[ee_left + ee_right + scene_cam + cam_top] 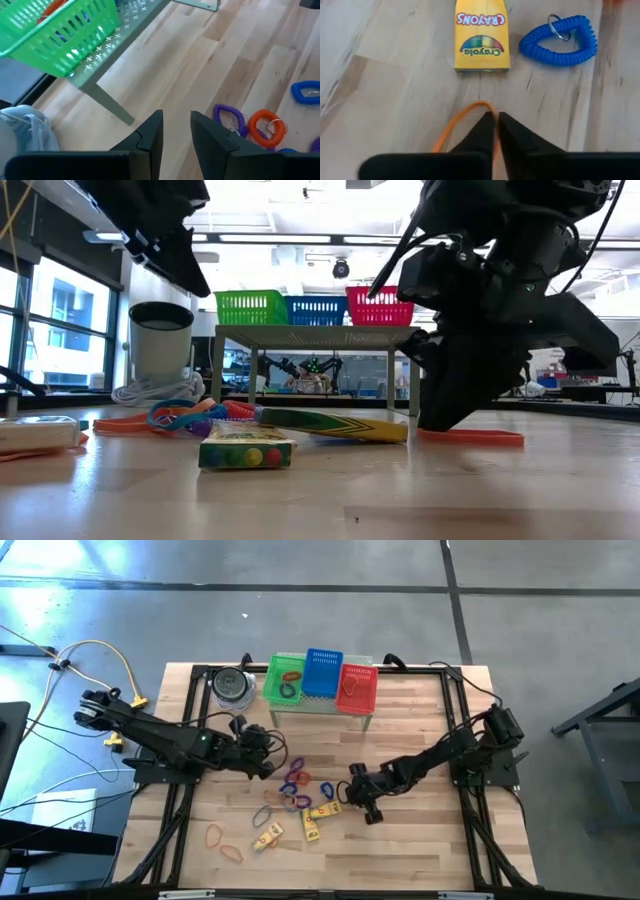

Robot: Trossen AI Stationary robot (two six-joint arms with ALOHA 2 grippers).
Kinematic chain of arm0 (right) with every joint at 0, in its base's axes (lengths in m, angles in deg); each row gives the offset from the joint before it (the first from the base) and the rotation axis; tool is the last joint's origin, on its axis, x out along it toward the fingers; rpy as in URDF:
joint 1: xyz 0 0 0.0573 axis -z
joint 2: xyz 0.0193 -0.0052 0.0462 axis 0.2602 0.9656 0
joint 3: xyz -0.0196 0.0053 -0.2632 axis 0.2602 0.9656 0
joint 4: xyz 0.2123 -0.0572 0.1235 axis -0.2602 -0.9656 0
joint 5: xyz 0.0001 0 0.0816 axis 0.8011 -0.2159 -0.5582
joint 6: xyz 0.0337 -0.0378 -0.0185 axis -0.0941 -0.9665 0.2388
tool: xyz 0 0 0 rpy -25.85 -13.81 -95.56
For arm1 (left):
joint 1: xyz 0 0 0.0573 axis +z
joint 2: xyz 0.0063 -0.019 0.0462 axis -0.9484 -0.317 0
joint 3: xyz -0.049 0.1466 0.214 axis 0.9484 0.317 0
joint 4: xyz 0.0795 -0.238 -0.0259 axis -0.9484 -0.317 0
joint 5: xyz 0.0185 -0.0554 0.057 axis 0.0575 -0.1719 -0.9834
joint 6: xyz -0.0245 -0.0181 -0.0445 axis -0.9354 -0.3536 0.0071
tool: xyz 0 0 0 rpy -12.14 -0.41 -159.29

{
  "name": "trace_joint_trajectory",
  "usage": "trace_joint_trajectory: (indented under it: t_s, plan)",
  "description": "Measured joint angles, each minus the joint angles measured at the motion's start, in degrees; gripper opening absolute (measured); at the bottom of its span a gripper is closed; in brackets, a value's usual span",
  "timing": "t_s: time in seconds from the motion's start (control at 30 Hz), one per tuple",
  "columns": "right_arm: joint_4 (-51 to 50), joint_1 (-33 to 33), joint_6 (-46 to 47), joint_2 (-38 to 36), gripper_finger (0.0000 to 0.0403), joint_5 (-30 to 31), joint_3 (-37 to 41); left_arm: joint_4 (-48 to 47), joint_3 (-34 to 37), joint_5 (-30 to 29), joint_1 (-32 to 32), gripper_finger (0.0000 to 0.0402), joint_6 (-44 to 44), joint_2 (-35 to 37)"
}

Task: Pick & Place Office Desk Supplies
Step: Put the orange rubber band into the red bin on the shelf

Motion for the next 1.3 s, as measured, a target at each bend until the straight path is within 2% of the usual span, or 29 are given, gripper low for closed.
trace_joint_trajectory:
  t_s: [0.33,0.53,0.67,0.83,0.97,1.2,1.3]
  plan:
    - [-2.79,-2.93,1.31,-2.24,0.0002,9.91,0.13,3.60,0.00,0.99,-1.50,0.0093,-0.09,-8.00]
    - [-15.77,-6.88,2.89,-8.42,0.0002,21.66,-0.95,4.09,0.00,1.01,-3.04,0.0093,-0.17,-13.16]
    - [-26.30,-7.93,7.98,-12.51,0.0002,25.29,-5.11,5.40,0.00,1.01,-3.81,0.0093,-0.18,-15.03]
    - [-37.57,-9.05,9.95,-15.83,0.0002,35.51,-13.16,7.54,0.00,2.36,-4.87,0.0093,-0.20,-15.28]
    - [-41.94,-7.09,14.16,-17.83,0.0002,42.83,-21.81,8.59,-0.02,2.69,-6.09,0.0093,-0.20,-15.08]
    - [-42.70,-3.02,2.40,-19.04,0.0002,47.78,-33.28,8.45,0.00,2.69,-7.39,0.0093,-0.17,-15.10]
    - [-42.46,0.44,1.33,-19.05,0.0002,47.68,-37.73,8.46,0.00,2.69,-7.76,0.0093,-0.17,-15.10]
